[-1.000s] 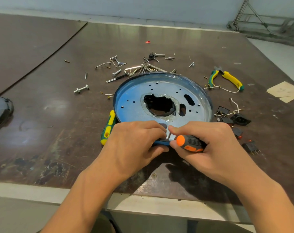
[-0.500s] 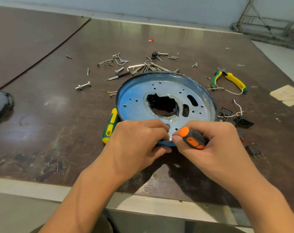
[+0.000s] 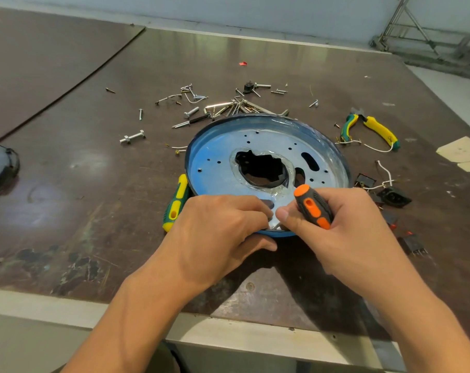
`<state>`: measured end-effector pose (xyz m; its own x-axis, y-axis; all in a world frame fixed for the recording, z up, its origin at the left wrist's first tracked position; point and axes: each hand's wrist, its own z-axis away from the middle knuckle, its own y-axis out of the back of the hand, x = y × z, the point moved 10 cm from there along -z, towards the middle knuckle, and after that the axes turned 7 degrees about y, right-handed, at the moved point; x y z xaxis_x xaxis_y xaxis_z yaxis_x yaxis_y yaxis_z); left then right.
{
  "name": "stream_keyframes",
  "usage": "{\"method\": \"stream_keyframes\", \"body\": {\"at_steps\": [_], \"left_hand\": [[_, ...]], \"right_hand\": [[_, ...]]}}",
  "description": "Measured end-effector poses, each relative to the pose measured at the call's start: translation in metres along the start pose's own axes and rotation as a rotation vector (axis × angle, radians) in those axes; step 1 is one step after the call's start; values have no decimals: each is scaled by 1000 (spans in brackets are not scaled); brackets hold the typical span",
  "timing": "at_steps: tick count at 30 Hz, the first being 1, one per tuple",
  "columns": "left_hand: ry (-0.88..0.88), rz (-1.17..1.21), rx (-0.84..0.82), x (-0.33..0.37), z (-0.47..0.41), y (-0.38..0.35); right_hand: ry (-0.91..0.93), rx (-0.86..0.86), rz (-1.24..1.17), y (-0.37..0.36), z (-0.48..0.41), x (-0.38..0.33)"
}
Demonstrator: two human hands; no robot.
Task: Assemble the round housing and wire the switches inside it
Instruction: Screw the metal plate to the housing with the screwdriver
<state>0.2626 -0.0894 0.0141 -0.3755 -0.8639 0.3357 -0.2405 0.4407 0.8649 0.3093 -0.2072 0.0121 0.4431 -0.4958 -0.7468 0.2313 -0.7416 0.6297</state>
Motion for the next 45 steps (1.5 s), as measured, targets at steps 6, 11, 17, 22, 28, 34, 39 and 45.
{"method": "stream_keyframes", "body": {"at_steps": [6,11,17,22,28,34,39,45], "left_hand": [[-13,29,-8,-3,2,-5],[-65,10,84,4,3,5],[-128,-82,114,14,4,12],[-125,-73,104,15,1,12],[-68,-108,200,11,-1,23],[4,-58,165,1,-3,23],[-17,-45,148,4,-5,23],[64,-35,186,0,-2,34]], "right_hand": [[-49,17,-35,-2,0,3],[-8,73,-28,5,1,-1],[35,82,-48,4,2,-2],[78,125,-63,8,1,-2],[130,134,-164,9,0,-4],[283,-23,-60,4,-1,-13],[414,-27,34,10,0,-17],[455,33,64,17,1,-20]]}}
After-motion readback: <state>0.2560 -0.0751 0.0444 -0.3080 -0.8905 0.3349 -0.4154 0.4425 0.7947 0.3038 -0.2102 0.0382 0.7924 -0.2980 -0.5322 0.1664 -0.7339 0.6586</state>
